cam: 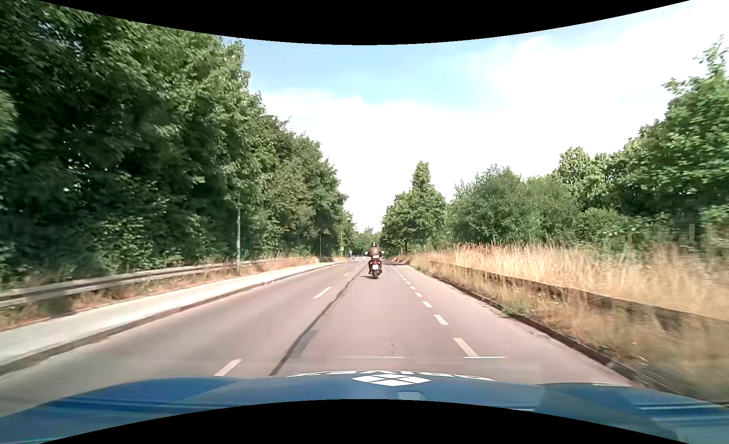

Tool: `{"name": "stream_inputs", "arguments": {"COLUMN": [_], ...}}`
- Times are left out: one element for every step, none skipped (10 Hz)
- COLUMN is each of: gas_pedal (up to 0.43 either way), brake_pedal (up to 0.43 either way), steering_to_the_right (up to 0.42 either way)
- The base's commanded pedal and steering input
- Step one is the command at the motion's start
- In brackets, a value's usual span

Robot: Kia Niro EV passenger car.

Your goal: Follow the waypoints while adhering to traffic rules and regulations

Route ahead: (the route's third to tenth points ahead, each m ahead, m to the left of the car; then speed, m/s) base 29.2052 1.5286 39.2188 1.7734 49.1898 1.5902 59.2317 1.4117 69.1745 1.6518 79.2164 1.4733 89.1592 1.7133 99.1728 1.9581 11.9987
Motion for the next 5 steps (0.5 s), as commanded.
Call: {"name": "stream_inputs", "arguments": {"gas_pedal": [0.067,0.047,0.047,0.047,0.047], "brake_pedal": [0.000,0.000,0.000,0.000,0.000], "steering_to_the_right": [-0.003,-0.003,-0.003,-0.003,-0.003]}}
